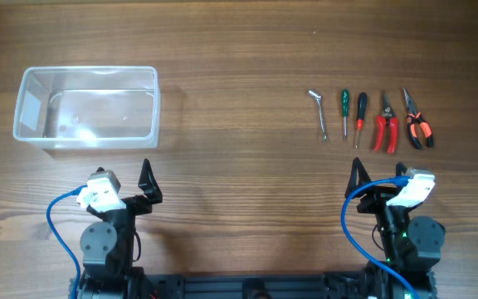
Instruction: Pack container
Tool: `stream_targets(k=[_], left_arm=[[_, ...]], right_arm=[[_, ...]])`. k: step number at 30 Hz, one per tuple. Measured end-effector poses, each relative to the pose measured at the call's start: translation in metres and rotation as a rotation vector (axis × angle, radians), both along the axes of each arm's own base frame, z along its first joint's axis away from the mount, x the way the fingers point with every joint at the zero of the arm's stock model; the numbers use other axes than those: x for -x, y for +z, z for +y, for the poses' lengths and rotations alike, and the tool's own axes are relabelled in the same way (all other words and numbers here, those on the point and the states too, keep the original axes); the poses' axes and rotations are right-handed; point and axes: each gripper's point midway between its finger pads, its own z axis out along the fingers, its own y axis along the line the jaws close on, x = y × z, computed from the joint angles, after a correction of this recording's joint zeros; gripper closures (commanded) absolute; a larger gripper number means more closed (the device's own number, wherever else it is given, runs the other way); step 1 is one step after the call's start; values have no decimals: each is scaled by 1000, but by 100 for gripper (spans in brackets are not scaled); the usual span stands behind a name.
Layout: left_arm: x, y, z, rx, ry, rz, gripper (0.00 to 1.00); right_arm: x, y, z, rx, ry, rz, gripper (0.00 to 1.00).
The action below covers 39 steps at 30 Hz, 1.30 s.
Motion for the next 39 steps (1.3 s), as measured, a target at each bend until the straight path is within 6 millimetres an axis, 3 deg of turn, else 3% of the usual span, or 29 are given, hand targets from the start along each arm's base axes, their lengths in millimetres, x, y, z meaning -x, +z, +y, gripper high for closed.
stream_targets(k=[31, 39], left_arm=[[-1, 5, 2, -1, 14, -21, 0], [1, 0, 3, 14, 22, 11, 1]], right_arm=[[0, 0, -1, -14, -9, 1, 0], [2, -3, 19, -132, 84, 44, 0]])
